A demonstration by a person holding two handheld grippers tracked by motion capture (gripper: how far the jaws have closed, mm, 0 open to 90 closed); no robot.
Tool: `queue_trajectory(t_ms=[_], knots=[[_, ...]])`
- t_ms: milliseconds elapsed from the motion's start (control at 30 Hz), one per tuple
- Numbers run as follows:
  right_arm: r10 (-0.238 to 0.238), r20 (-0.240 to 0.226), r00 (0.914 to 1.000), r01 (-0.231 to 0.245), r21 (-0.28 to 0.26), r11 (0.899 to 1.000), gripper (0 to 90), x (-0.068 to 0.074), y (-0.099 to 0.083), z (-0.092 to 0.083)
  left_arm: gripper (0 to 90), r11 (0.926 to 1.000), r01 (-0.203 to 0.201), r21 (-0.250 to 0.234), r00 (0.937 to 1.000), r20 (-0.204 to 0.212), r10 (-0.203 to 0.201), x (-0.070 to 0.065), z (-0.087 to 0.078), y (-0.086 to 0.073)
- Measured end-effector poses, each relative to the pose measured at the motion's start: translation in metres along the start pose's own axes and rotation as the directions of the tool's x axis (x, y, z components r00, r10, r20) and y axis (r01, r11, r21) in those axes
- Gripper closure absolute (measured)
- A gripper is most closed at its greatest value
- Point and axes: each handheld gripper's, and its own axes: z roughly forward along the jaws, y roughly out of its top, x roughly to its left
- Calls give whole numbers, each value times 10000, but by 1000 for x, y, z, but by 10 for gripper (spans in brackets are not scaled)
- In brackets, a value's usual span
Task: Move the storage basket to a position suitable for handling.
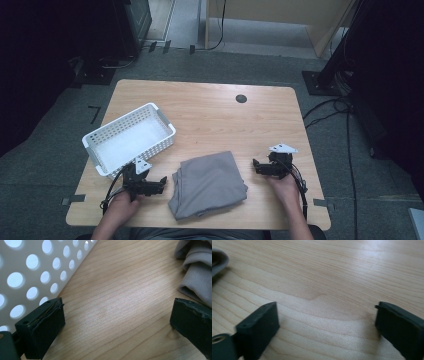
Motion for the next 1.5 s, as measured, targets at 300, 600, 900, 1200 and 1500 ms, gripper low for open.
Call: queue_trajectory(t_ms=[300,600,900,1200,1500], knots=[[559,-957,9938,-573,-118,9983,280,-1,15,-2,0,10000,3,-14,10000,4,-3,0,0,0],[382,-1493,9881,-349,241,9991,312,5,40,-5,0,10000,-1,-9,10000,3,1,0,0,0],[447,-2475,9678,-394,264,9989,353,14,71,-6,0,10000,3,-2,10000,5,-3,0,0,0],[448,-3044,9515,-299,534,9981,409,26,99,6,0,10000,11,-6,10000,9,-11,0,0,0],[233,-3497,9366,88,902,9959,456,42,125,29,0,10000,6,-5,10000,8,-6,0,0,0]])
